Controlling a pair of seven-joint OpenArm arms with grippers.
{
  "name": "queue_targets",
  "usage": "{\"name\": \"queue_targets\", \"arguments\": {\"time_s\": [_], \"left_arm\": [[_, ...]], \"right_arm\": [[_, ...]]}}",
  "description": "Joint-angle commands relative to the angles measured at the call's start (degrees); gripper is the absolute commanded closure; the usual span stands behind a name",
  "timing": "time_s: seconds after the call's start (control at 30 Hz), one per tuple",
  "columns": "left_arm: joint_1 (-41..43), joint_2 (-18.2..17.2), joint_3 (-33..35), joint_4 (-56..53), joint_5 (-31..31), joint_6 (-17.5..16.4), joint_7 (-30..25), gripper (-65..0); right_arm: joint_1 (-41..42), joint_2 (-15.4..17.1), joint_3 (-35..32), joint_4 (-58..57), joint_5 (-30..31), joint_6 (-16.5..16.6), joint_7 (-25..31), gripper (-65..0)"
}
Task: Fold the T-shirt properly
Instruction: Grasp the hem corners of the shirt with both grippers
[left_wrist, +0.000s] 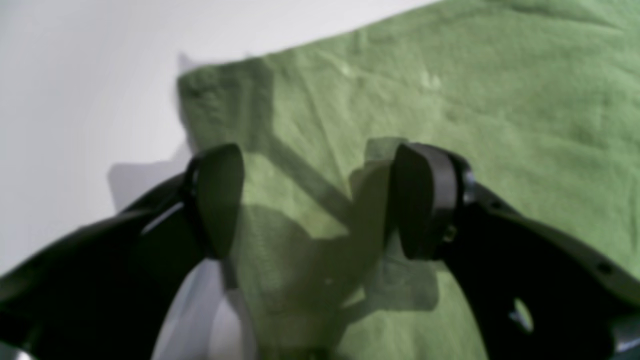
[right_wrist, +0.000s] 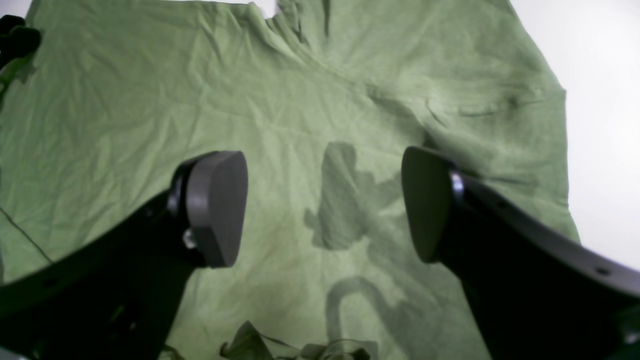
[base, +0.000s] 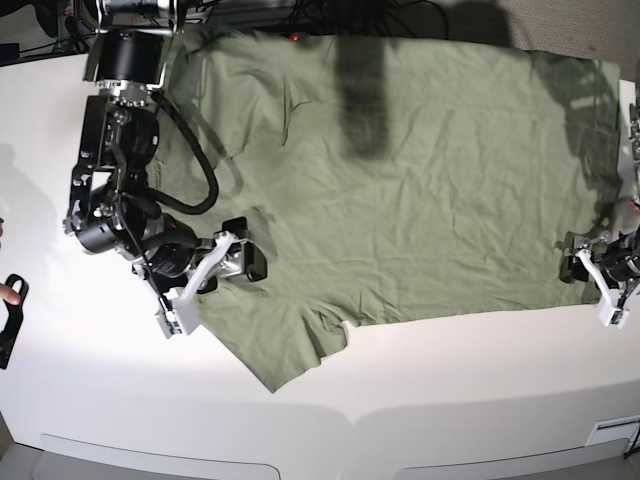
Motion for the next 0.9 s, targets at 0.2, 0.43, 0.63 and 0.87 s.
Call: {"name": "queue_targets", "arguments": {"time_s": [0.2, 0.43, 0.63, 0.87], "left_arm": [[-0.83, -1.25, -0.22, 1.22, -1.03, 0.03, -1.03, -45.7], [0.94, -1.62, -0.22, 1.25, -1.36, 0.55, -1.36, -45.7], [-0.55, -3.17, -0.22, 1.22, -3.43, 2.93, 0.20, -45.7], [0.39, -2.14, -0.22, 1.22, -15.89, 2.32, 11.13, -45.7]], "right_arm": [[1.27, 0.48, 0.07, 0.98, 1.03, 0.55, 0.59, -47.9], [1.29, 0.48, 0.07, 0.98, 1.03, 0.66, 0.31, -47.9], [1.27, 0.52, 0.07, 0.98, 1.01, 0.68, -1.25, -47.9], [1.27, 0.48, 0.07, 0.98, 2.73, 0.74, -1.42, -47.9]]}}
